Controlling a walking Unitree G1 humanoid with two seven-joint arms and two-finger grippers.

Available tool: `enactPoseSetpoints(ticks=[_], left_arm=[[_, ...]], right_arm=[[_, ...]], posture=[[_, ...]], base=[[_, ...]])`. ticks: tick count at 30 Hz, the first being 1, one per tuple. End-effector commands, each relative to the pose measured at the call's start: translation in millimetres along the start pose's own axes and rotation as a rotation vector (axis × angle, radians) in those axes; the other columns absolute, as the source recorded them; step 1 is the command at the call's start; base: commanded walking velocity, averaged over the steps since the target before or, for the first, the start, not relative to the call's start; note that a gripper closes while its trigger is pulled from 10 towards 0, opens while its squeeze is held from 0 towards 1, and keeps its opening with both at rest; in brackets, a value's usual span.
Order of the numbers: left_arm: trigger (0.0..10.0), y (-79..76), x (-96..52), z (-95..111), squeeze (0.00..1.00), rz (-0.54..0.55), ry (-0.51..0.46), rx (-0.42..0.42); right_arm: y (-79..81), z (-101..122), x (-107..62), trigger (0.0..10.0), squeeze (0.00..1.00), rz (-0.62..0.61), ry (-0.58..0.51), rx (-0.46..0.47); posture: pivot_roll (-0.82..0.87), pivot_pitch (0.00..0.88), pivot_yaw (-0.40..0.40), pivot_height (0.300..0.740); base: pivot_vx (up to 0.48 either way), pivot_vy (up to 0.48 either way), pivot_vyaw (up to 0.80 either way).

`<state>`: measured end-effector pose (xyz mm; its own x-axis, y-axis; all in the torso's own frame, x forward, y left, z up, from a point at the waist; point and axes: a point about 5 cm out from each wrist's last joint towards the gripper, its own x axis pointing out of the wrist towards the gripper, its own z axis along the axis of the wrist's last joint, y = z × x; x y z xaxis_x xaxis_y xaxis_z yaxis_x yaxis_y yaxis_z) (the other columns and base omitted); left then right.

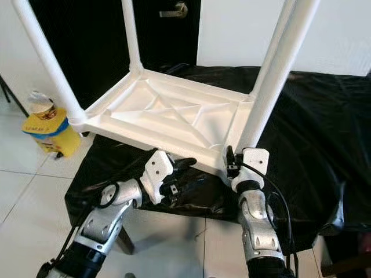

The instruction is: Building children table

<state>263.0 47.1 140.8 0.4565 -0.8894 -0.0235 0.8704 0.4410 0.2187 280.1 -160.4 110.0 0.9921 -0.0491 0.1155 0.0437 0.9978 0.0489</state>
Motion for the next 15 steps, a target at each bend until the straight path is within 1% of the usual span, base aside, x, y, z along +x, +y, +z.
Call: enactPoseSetpoints(ticks=[1,5,6,7,8,10,13,14,15], left_arm=[[10.0,8.0,-1.3,-1,0.0,0.155,0.004,-0.002],[10.0,12.3,-1.4,-1,0.0,0.191,-0.003,0.0],[10.0,15.8,-0.4,1,0.0,0.213,-0.011,-0.009],[10.0,15.8,-0.4,1,0.0,0.213,-0.011,-0.009],[10.0,17.8,0.5,1,0.0,0.227,-0.016,-0.015],[10.0,18.9,1.2,2,0.0,0.234,-0.019,-0.019],[10.0,18.9,1.2,2,0.0,0.234,-0.019,-0.019],[10.0,17.6,1.6,2,0.0,0.22,-0.016,-0.015],[10.0,17.6,1.6,2,0.0,0.22,-0.016,-0.015]], right_arm=[[0.8,-11,-2.7,10.0,0.0,-0.005,0.065,0.013],[1.7,-10,-1.8,10.0,0.0,0.004,0.058,0.016],[2.6,-7,-0.8,10.0,1.0,0.016,0.039,0.013],[2.6,-7,-0.8,10.0,1.0,0.016,0.039,0.013],[3.9,-4,-0.9,10.0,1.0,0.043,0.011,0.004],[4.8,-2,-1.2,10.0,1.0,0.062,-0.008,-0.003],[4.8,-2,-1.2,10.0,1.0,0.062,-0.008,-0.003],[2.8,0,-2.9,10.0,1.0,0.095,-0.023,-0.006],[2.8,0,-2.9,10.0,1.0,0.095,-0.023,-0.006]], posture=[[-0.01,0.0,-0.057,0.74],[-0.01,0.0,-0.058,0.74],[-0.02,0.0,-0.057,0.74],[-0.02,0.0,-0.057,0.74],[-0.02,0.0,-0.047,0.74],[-0.02,0.0,-0.047,0.74],[-0.02,0.0,-0.047,0.74],[-0.03,0.0,-0.042,0.74],[-0.03,0.0,-0.042,0.74]], base=[[0.0,0.0,0.0],[0.0,0.0,0.0],[0.0,0.0,0.0],[0.0,0.0,0.0],[0.0,0.0,0.0],[0.0,0.0,0.0],[0.0,0.0,0.0],[0.0,0.0,0.0],[0.0,0.0,0.0]])
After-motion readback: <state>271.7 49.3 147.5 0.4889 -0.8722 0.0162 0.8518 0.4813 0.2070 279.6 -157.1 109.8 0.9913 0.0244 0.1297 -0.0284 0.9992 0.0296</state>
